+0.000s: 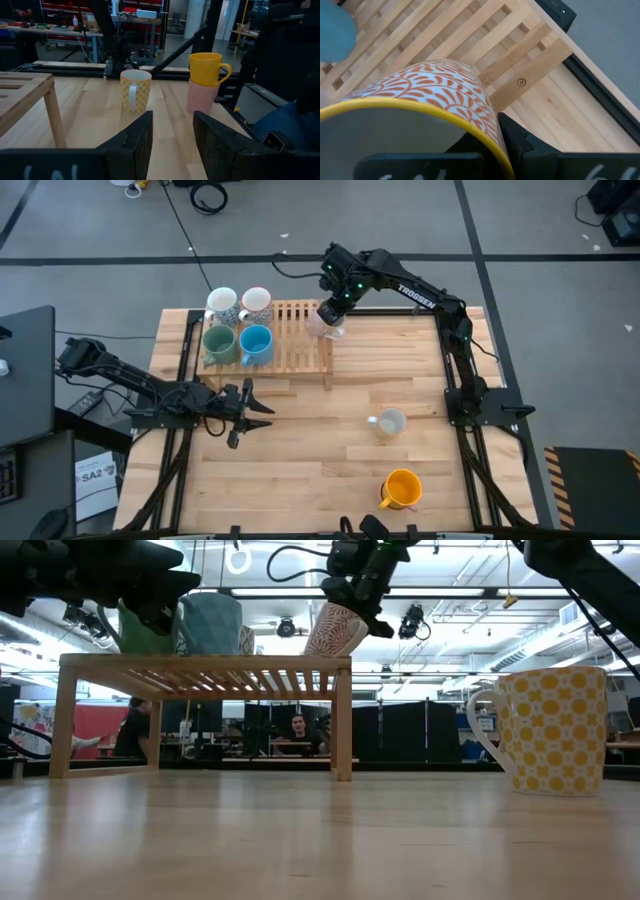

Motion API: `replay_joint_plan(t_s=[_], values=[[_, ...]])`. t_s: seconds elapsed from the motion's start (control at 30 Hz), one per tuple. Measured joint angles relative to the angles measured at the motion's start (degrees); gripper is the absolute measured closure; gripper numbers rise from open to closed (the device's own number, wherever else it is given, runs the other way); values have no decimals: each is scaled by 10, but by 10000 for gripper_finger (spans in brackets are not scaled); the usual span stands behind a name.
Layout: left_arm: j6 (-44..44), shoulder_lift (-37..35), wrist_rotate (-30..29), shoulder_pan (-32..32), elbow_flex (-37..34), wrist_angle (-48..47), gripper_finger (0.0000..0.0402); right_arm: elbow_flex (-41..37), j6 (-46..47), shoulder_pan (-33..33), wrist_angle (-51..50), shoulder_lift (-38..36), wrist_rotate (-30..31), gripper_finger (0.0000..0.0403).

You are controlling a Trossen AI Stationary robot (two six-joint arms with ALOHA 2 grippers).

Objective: Place coffee mugs
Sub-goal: Put the white-orange patterned mug on the shelf

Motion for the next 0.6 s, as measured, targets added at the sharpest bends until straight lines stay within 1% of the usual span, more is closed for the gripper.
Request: replay_joint_plan(t_s=[0.6], values=[[0, 0, 0, 0, 0, 0, 253, 0, -1, 9, -10, 0, 5, 372]])
